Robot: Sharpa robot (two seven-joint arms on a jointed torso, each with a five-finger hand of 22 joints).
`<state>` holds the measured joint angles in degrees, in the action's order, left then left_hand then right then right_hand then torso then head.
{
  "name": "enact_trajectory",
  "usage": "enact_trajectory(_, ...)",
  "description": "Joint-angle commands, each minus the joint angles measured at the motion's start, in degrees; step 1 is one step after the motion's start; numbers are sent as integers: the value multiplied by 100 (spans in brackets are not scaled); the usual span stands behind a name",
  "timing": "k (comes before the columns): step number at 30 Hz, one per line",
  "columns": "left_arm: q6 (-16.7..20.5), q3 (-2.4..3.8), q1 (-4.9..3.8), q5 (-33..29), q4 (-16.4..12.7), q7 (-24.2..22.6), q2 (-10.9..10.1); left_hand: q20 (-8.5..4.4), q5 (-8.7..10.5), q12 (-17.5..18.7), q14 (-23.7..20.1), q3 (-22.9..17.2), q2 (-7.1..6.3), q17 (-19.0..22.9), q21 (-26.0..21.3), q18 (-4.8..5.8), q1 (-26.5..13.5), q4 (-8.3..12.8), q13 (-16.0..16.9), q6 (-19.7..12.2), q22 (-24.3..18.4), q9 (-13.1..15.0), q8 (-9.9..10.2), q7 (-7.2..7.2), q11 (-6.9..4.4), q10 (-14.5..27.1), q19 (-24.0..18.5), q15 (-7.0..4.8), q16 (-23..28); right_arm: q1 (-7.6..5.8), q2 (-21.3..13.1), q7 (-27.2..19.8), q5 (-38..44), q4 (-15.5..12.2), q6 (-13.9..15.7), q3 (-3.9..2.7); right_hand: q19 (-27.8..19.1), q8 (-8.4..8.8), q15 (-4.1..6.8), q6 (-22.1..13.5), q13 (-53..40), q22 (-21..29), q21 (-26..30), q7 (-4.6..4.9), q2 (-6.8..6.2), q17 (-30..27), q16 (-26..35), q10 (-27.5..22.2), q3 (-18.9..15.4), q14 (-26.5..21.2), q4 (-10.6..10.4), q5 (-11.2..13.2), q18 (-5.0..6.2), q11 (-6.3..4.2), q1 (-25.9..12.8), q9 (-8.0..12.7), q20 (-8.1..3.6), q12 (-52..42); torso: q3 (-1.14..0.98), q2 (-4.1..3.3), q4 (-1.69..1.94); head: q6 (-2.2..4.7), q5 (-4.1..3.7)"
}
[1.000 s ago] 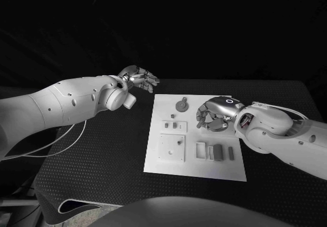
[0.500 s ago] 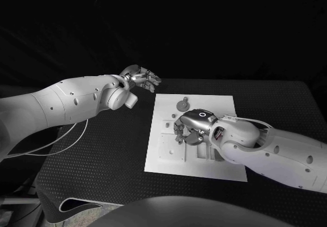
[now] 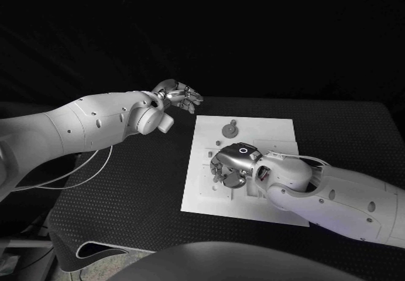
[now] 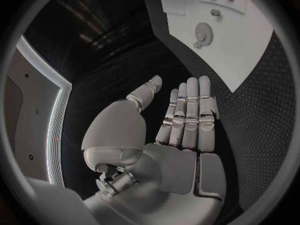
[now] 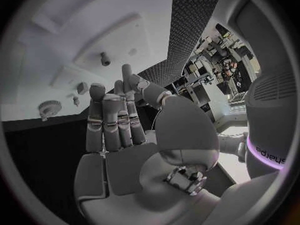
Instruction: Assemble the parts on the task board
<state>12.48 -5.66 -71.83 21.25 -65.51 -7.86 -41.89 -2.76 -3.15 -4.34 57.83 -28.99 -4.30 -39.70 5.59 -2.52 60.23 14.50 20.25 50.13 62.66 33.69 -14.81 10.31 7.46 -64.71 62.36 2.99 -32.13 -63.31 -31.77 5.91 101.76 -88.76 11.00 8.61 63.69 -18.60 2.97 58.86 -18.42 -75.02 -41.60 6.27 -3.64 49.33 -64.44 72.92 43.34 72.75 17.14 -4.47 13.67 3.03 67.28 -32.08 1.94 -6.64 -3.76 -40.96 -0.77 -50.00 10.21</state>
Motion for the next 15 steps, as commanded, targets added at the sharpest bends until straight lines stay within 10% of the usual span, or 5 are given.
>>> enact_trajectory(1,-64,6,-9,-44,-11,-52,17,15,18,3,36,-10,1,-7,-40,-104,-68,-35,-6,-42,4,-8,12,-16,4,27,41,10,39,19,50,-7,116,34,-100,42,10,-13,58,48,-388,-105,-23,-7,62,-8,-22,69,105,2,-61,-13,133,-21,-16,-180,-32,-89,-1,3,-1,0,6)
enact_trajectory(15,-79,6,-9,-44,10,-47,27,16,18,2,36,-10,1,-13,-44,-104,-68,-38,-7,-44,5,-9,12,-16,4,30,40,11,44,101,105,-19,155,184,-144,105,12,-13,59,45,-398,-106,-23,-7,65,-9,-23,68,108,1,-57,-13,133,-22,-20,-188,-35,-83,-3,0,11,0,47)
